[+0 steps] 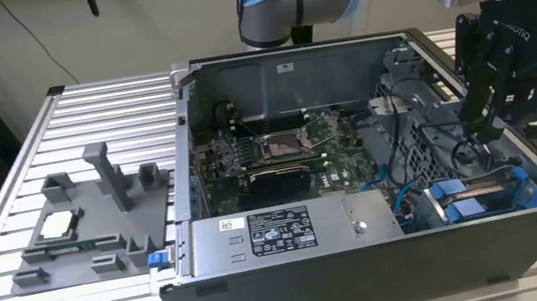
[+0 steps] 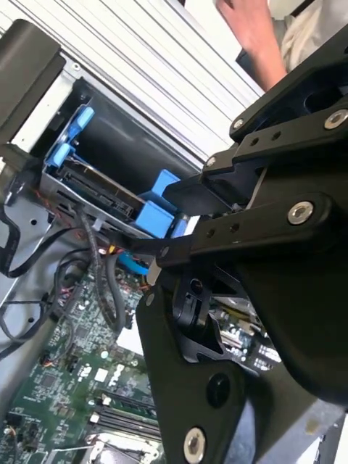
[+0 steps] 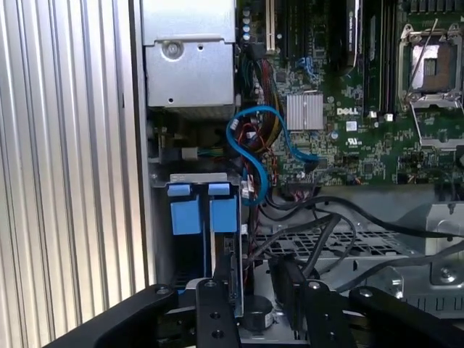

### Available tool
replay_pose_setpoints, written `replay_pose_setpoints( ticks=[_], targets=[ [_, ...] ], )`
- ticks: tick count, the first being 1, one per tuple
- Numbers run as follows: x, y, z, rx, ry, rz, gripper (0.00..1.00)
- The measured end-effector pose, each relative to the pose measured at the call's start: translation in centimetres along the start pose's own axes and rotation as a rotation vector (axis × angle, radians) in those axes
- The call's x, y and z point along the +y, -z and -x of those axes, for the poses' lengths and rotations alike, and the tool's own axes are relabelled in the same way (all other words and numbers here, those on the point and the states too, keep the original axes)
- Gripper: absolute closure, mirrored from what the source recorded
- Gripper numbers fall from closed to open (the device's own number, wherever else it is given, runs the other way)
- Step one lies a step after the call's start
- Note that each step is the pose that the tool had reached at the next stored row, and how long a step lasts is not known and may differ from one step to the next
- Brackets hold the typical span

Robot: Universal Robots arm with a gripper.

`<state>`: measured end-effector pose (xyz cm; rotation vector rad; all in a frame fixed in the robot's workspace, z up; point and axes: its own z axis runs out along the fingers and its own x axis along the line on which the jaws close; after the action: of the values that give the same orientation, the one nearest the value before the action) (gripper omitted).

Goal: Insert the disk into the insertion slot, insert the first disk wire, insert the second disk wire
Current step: 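Insert the disk into the insertion slot, then insert the first disk wire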

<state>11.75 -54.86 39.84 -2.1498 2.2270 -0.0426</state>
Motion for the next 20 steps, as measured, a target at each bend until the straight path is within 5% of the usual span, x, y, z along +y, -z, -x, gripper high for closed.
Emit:
replay_pose_setpoints(
  ticks=[4, 6, 12, 17, 20],
  targets=[
    [0.16, -0.29, 0.25, -0.0015, 0.006, -0.0319, 0.59],
    [0.35, -0.44, 0.55, -0.0017, 0.006, -0.0396, 0.59],
    [0.55, -0.81, 1.03, -0.0024, 0.006, -0.0530, 0.59],
    [0.58, -0.87, 1.05, -0.0037, 0.006, -0.0538, 0.75],
    [0.58, -0.89, 1.05, -0.0043, 0.006, -0.0538, 0.75]
  ],
)
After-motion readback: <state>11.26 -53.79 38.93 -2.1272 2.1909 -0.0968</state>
